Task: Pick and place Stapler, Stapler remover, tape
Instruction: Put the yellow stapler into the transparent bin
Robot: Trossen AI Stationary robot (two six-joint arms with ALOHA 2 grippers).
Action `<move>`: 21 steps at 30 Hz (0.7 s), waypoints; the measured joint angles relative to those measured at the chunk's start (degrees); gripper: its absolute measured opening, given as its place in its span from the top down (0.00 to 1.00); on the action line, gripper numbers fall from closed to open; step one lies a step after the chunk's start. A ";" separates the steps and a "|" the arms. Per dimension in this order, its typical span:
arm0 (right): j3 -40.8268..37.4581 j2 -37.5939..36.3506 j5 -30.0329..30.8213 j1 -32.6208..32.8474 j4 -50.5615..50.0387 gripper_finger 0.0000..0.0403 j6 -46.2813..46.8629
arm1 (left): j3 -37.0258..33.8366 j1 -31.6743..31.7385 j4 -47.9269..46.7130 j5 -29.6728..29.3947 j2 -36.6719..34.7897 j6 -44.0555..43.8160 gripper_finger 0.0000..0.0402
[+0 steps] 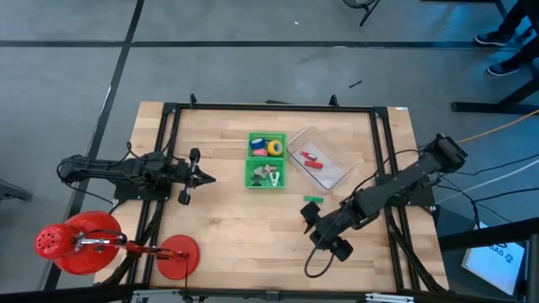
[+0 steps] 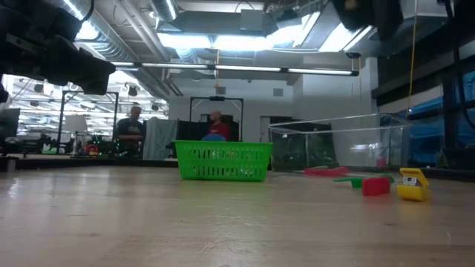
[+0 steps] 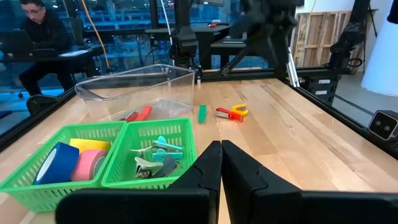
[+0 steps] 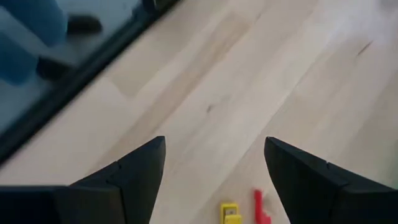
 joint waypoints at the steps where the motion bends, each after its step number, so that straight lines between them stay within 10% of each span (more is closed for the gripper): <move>1: 0.00 1.11 -0.02 0.00 -0.45 0.32 -0.39 | -0.02 0.00 -0.03 0.00 0.00 0.00 0.99; 21: -3.45 11.87 8.53 -0.47 -3.13 0.32 -3.59 | -0.01 0.00 -0.01 0.00 0.00 0.00 0.99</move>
